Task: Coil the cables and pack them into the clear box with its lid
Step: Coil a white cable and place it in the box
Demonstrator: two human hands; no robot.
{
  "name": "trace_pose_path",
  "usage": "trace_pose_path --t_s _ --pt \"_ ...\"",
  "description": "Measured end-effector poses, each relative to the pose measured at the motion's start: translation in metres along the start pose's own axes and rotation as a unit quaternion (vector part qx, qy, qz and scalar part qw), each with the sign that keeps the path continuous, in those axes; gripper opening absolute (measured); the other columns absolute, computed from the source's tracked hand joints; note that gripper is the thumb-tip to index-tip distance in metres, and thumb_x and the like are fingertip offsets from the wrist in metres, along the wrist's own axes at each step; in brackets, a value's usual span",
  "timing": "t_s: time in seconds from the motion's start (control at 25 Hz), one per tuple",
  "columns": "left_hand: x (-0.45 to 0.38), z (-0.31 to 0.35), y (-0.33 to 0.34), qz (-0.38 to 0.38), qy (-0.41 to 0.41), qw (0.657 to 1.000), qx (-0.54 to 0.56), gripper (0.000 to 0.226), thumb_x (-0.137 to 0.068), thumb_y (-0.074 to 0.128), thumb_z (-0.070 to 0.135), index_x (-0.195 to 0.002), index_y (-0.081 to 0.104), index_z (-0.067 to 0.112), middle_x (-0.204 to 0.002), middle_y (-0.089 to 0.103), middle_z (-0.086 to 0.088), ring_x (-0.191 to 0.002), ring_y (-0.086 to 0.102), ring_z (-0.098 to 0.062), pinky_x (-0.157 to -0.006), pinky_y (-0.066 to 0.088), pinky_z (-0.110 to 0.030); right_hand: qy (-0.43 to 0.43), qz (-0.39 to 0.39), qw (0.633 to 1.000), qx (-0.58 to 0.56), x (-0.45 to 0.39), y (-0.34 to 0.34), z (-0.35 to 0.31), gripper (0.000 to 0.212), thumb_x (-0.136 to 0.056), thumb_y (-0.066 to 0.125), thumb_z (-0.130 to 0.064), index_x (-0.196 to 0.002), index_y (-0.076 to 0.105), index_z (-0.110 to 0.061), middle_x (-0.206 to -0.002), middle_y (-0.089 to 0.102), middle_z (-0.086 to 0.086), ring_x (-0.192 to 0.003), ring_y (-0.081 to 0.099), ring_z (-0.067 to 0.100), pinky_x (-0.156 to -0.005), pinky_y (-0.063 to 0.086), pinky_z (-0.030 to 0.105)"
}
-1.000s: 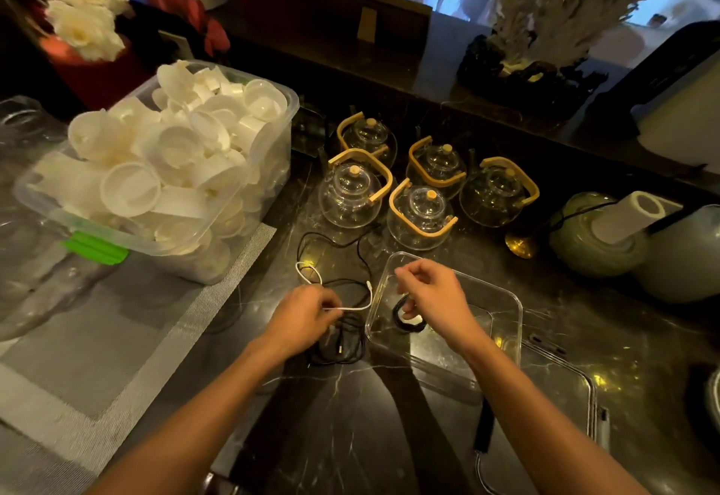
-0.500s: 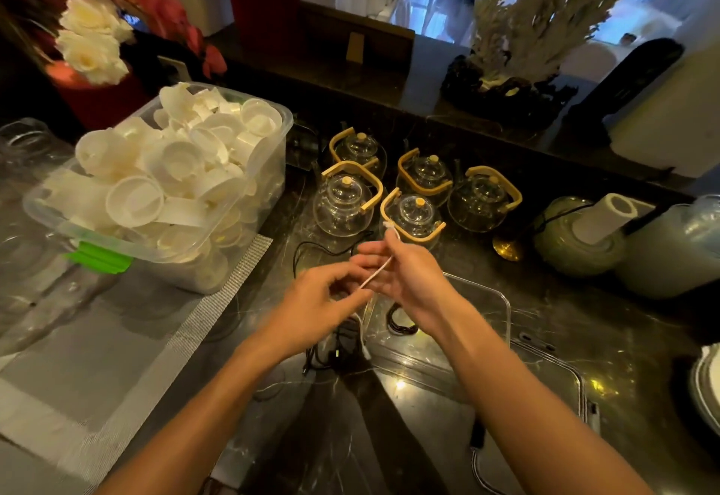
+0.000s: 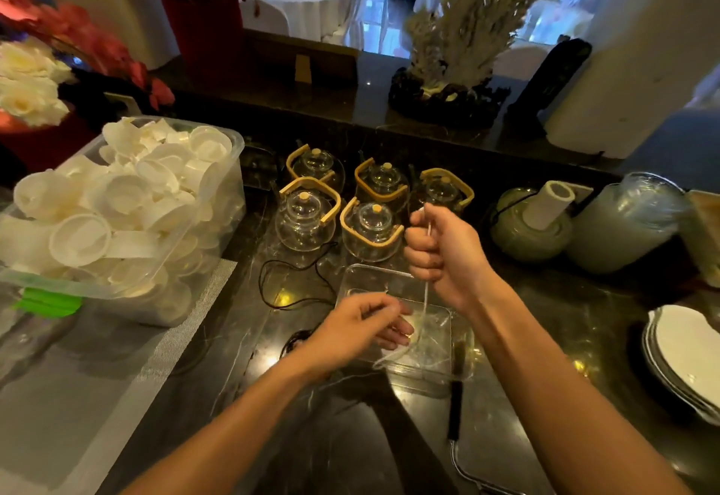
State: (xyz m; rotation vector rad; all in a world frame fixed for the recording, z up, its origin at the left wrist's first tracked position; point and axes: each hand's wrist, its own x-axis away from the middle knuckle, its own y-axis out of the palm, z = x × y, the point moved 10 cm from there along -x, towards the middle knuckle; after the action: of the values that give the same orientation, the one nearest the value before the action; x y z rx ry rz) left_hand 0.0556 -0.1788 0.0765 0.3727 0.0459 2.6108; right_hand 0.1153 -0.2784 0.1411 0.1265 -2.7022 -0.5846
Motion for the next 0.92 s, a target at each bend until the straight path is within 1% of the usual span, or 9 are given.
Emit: trace_pose_path --t_s 0.08,0.16,0.24,0.36,0.44,0.6,0.76,0.84,0.92 --pt "-0.012 0.007 -0.005 0.060 -0.021 0.996 0.058 0.039 -0.108 0.040 0.034 -0.111 0.070 0.009 -0.104 0.075 -0.017 -0.091 0.074 -0.023 -0.083 0.059 -0.036 0.011 -0.019 1.000 0.022 0.011 -0.007 0.010 0.027 -0.107 0.037 -0.027 -0.086 0.050 -0.016 -0.055 0.026 -0.007 -0.039 0.018 0.005 -0.036 0.009 0.020" --pt "-0.024 0.022 -0.002 0.078 -0.022 0.991 0.110 0.053 -0.107 0.033 0.047 -0.104 0.074 0.014 -0.100 0.077 -0.010 -0.095 0.074 -0.021 -0.084 0.058 -0.035 0.014 -0.051 0.996 0.078 0.023 -0.011 0.019 0.026 -0.107 0.039 -0.026 -0.090 0.054 -0.014 -0.058 0.023 -0.004 -0.043 0.014 0.007 -0.038 0.008 0.022" --pt "-0.034 0.040 0.009 0.053 -0.011 0.990 0.128 0.057 -0.106 0.030 0.050 -0.101 0.074 0.014 -0.100 0.078 -0.006 -0.098 0.074 -0.018 -0.087 0.056 -0.035 0.023 -0.084 0.987 0.136 0.033 -0.011 0.030 0.028 -0.108 0.040 -0.032 -0.095 0.056 -0.014 -0.061 0.024 -0.002 -0.046 0.014 0.010 -0.039 0.009 0.023" --pt "-0.052 0.053 0.026 0.017 -0.015 0.992 0.121 0.050 -0.107 0.037 0.042 -0.124 0.067 0.006 -0.120 0.074 -0.011 -0.115 0.070 -0.022 -0.104 0.051 -0.039 0.030 -0.099 0.981 0.165 0.042 -0.014 0.041 0.032 -0.109 0.042 -0.038 -0.085 0.059 -0.025 -0.060 0.030 -0.004 -0.047 0.017 0.009 -0.041 0.010 0.024" --pt "-0.057 0.053 0.036 -0.028 -0.032 0.991 0.130 0.052 -0.107 0.038 0.042 -0.130 0.064 0.003 -0.126 0.071 -0.014 -0.121 0.066 -0.025 -0.110 0.047 -0.041 0.029 -0.111 0.982 0.151 0.044 -0.017 0.042 0.033 -0.108 0.043 -0.037 -0.082 0.061 -0.029 -0.060 0.030 -0.004 -0.047 0.016 0.010 -0.042 0.008 0.026" --pt "-0.060 0.049 0.050 -0.098 -0.049 0.987 0.118 0.053 -0.108 0.031 0.042 -0.137 0.059 0.007 -0.134 0.067 -0.015 -0.128 0.061 -0.026 -0.113 0.043 -0.042 0.066 -0.180 0.980 0.048 0.049 -0.018 0.050 0.031 -0.109 0.040 -0.033 -0.098 0.062 -0.015 -0.060 0.018 -0.002 -0.044 0.012 0.007 -0.039 0.008 0.023" --pt "-0.070 0.077 0.033 -0.064 0.008 0.960 0.274 0.053 -0.110 0.026 0.036 -0.140 0.052 0.002 -0.136 0.062 -0.023 -0.129 0.060 -0.035 -0.109 0.049 -0.043 0.104 -0.177 0.978 -0.030 0.050 -0.024 0.084 0.036 -0.107 0.045 -0.039 -0.086 0.060 -0.014 -0.058 0.021 -0.004 -0.044 0.014 0.007 -0.037 0.017 0.018" --pt "-0.071 0.100 0.012 -0.034 0.034 0.930 0.365 0.051 -0.110 0.027 0.034 -0.137 0.054 0.001 -0.130 0.066 -0.022 -0.122 0.065 -0.034 -0.101 0.055 -0.041 0.108 -0.159 0.981 0.015 0.049 -0.036 0.103 0.036 -0.105 0.050 -0.041 -0.078 0.056 -0.016 -0.057 0.026 -0.004 -0.046 0.022 0.009 -0.041 0.027 0.019" --pt "-0.069 0.123 -0.011 -0.010 0.066 0.913 0.402 0.047 -0.110 0.029 0.034 -0.131 0.058 0.003 -0.119 0.072 -0.017 -0.108 0.072 -0.029 -0.088 0.061 -0.035 0.109 -0.134 0.983 0.067 0.046 -0.052 0.115 0.036 -0.101 0.058 -0.041 -0.073 0.054 -0.019 -0.058 0.027 -0.003 -0.049 0.024 0.011 -0.047 0.032 0.021"
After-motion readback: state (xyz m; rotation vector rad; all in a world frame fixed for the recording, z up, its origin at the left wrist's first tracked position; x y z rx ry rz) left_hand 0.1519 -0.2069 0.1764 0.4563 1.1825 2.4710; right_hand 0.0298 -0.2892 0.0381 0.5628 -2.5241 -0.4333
